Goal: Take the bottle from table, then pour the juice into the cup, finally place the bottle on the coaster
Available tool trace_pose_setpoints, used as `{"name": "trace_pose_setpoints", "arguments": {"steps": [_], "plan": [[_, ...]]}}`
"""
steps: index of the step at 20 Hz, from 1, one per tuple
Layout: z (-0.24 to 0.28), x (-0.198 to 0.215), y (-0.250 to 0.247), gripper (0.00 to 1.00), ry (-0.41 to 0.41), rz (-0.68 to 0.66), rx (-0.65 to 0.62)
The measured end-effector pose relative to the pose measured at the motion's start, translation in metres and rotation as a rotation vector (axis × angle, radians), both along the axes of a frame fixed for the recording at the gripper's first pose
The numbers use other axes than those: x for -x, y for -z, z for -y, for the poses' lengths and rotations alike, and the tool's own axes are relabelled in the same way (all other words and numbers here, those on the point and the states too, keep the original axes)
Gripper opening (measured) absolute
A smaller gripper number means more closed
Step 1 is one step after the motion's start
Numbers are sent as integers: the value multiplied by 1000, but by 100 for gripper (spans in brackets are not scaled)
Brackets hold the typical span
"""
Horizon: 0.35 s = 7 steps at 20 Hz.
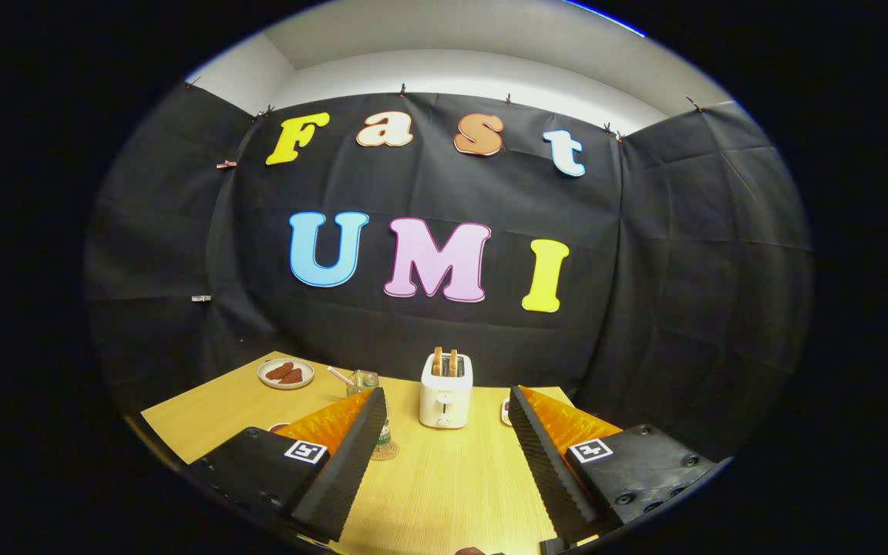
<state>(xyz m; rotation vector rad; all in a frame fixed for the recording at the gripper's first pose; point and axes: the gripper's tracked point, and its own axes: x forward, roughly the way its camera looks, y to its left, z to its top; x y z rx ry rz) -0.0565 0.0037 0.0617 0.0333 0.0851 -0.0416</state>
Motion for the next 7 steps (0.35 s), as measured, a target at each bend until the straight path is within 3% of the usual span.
{"name": "trace_pose_setpoints", "arguments": {"steps": [4,7], "plan": [[8,5,3,98,17,17,1],[6,-4,1,97,-18,32,17]]}}
